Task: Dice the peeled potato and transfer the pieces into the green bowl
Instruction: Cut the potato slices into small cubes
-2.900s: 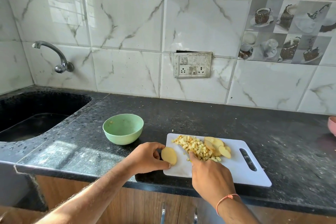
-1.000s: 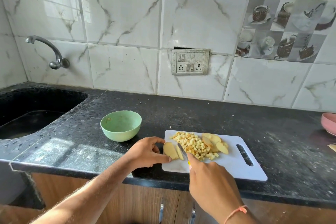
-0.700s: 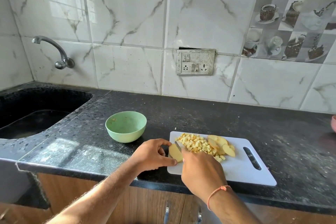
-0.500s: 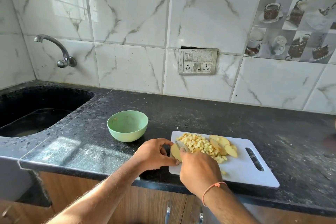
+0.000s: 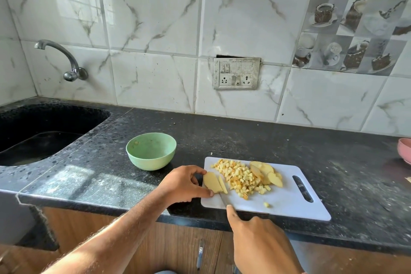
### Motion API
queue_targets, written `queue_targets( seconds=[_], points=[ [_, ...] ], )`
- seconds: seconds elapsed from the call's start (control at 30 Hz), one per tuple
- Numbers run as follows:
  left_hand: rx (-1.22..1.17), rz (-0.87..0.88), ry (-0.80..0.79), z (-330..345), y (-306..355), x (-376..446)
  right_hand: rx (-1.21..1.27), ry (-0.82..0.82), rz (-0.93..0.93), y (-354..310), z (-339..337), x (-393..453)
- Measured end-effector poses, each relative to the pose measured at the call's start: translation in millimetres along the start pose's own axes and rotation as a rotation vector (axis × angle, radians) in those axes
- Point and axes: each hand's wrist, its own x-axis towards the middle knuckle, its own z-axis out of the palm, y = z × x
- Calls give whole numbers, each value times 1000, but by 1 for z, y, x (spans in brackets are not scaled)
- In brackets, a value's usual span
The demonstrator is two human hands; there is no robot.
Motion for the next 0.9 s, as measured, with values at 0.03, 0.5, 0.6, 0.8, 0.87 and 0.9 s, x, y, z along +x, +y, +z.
queue_targets(
  seconds=[0.03,0.5,0.6,0.8,0.87,0.9],
  points=[
    [-2,-2,1,0,0,0,14,-10,10,1,-1,-2],
    [-87,-7,-16,1,-4,-1,45,346,-30,-13,-3,38],
    [-97,-10,-18,1,-6,0,13,313,-7,-22,-1,52],
    [-138,-39,-40,-2,-5,4,-77,238,23,-31,1,70],
    [-141,-47,-45,-2,-4,3,-86,218,12,-30,0,70],
    [-144,-51,-45,-2,-4,3,-88,209,8,-28,-1,68]
  ],
)
